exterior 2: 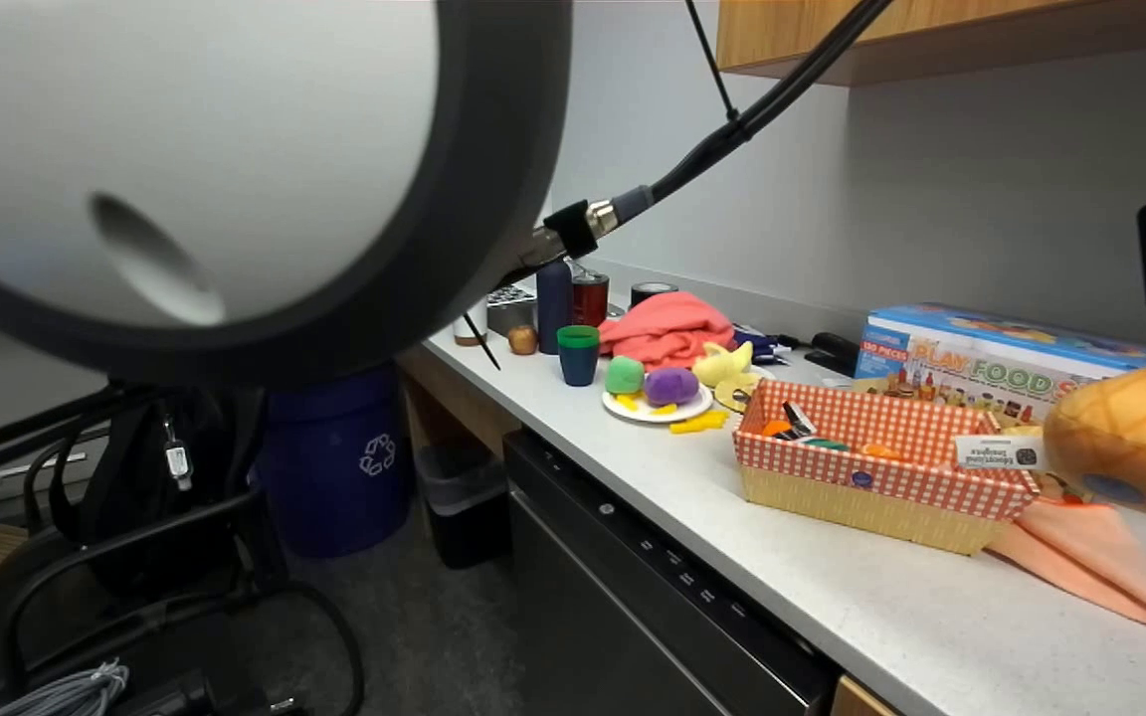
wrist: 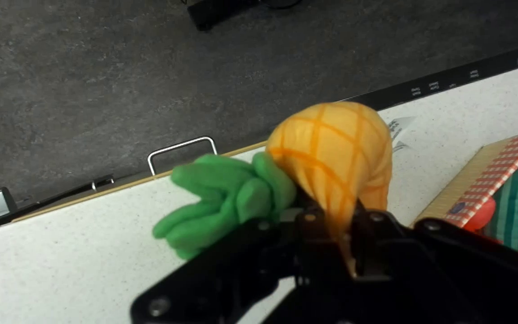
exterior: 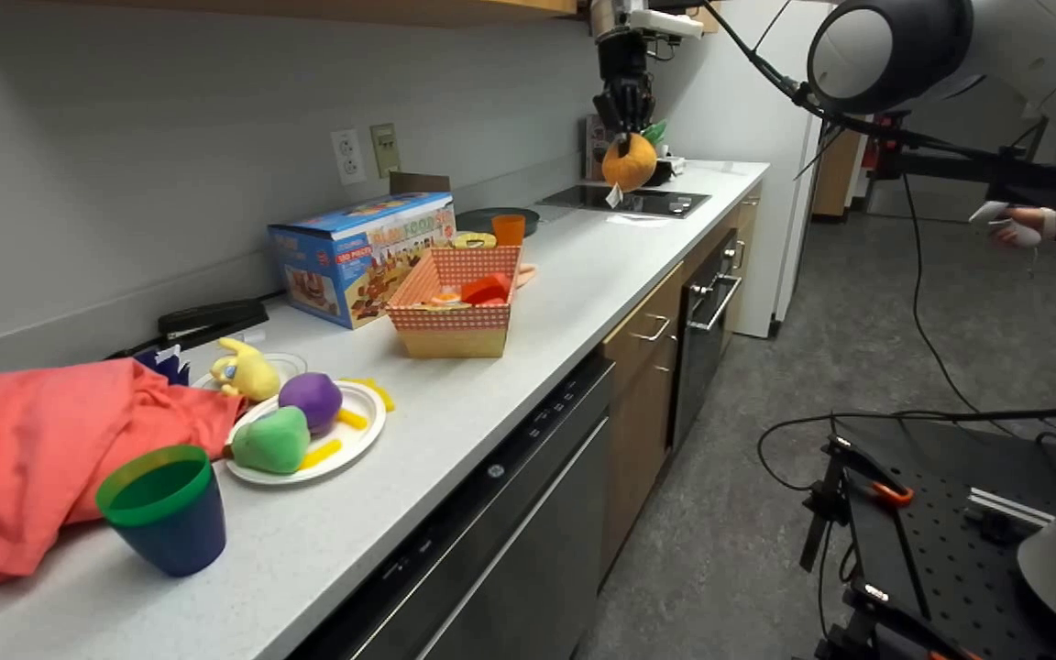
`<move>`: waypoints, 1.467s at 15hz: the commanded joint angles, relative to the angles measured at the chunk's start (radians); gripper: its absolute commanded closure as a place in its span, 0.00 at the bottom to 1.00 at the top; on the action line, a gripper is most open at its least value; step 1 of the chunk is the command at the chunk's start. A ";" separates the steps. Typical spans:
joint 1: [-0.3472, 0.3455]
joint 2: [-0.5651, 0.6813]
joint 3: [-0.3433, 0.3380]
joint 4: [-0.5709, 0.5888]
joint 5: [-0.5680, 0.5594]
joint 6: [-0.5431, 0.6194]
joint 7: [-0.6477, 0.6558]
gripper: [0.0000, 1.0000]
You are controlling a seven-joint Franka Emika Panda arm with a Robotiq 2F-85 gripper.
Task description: Pick the stuffed pineapple and put it on the counter
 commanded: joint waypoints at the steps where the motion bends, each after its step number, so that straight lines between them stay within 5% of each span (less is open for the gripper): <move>1: 0.005 -0.002 0.000 0.005 -0.005 0.035 -0.008 0.96; 12: 0.073 0.182 0.002 0.044 -0.007 0.052 0.009 0.96; 22: -0.025 0.176 0.042 0.001 0.117 0.064 0.162 0.96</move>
